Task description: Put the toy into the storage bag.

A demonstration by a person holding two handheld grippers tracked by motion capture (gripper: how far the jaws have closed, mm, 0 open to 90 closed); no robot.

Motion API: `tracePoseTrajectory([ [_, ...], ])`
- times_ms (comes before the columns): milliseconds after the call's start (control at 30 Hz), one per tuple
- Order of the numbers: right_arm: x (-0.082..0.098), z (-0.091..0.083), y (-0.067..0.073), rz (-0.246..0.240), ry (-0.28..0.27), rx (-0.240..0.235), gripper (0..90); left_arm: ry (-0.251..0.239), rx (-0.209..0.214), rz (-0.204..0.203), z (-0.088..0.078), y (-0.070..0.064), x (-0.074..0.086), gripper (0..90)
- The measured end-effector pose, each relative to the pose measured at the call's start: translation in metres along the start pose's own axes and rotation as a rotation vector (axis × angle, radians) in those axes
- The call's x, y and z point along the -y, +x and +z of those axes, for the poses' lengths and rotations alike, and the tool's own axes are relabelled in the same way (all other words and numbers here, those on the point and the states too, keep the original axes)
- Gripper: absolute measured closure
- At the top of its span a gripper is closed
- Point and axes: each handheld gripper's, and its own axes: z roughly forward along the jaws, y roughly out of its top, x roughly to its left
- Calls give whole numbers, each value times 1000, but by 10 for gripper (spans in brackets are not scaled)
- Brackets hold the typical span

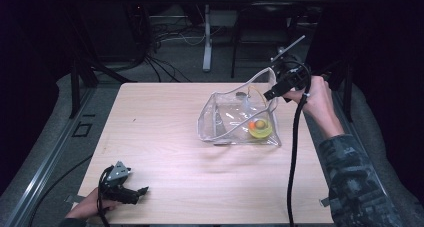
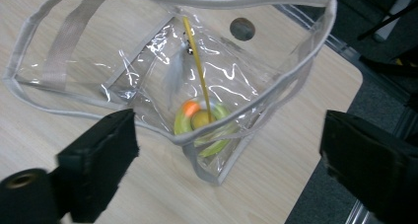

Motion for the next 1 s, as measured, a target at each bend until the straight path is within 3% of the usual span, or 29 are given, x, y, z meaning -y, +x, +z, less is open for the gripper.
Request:
tracePoseTrajectory([
  [33,4,-2,-2,8,-16,-5,7,0,0,0,0,0,0,0],
  [433,34,1,-26,80,-26,11,0,2,0,0,0,0,0,0],
  [767,72,21,-37,138,-20,-7,0,3,0,0,0,0,0,0],
  [1000,104,47,-40,210,-2,-57,0,-6,-4,-4,1,0,0,0],
])
